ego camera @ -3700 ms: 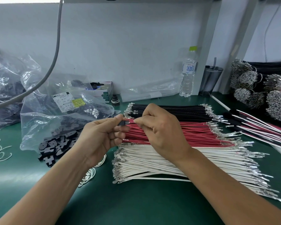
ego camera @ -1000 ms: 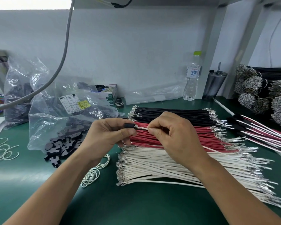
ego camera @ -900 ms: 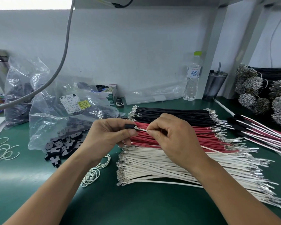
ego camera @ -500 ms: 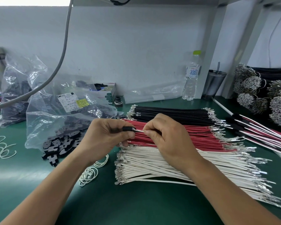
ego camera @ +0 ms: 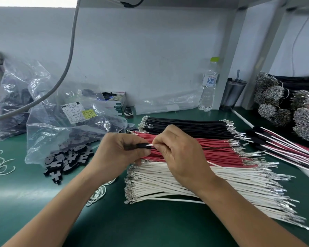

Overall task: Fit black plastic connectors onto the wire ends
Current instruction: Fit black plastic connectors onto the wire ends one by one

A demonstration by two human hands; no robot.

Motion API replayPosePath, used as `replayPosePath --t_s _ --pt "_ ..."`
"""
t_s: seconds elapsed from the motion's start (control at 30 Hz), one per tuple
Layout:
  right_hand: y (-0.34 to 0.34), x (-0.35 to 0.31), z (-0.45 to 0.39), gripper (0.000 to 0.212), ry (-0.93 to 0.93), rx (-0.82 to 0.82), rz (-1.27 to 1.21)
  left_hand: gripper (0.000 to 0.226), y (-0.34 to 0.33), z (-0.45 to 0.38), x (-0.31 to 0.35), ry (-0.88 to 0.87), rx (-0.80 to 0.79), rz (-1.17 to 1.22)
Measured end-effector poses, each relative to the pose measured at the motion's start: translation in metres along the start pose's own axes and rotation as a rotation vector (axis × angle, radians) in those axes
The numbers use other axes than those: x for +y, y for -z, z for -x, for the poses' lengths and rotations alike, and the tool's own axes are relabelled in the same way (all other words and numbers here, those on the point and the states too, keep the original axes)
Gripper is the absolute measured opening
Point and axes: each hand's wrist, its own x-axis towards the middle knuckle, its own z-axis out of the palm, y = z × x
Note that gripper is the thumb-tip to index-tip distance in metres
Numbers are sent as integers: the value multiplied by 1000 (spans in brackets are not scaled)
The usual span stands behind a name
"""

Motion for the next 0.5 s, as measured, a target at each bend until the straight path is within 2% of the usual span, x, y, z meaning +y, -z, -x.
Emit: replayPosePath --t_s 0.2,0.37,0.5 --pt "6 5 -3 13 -50 24 39 11 2 -1 7 34 5 103" --pt "-2 0 -2 12 33 6 63 15 7 1 7 22 -45 54" --pt "4 2 -6 15 94 82 150 15 8 -1 8 -14 -29 99"
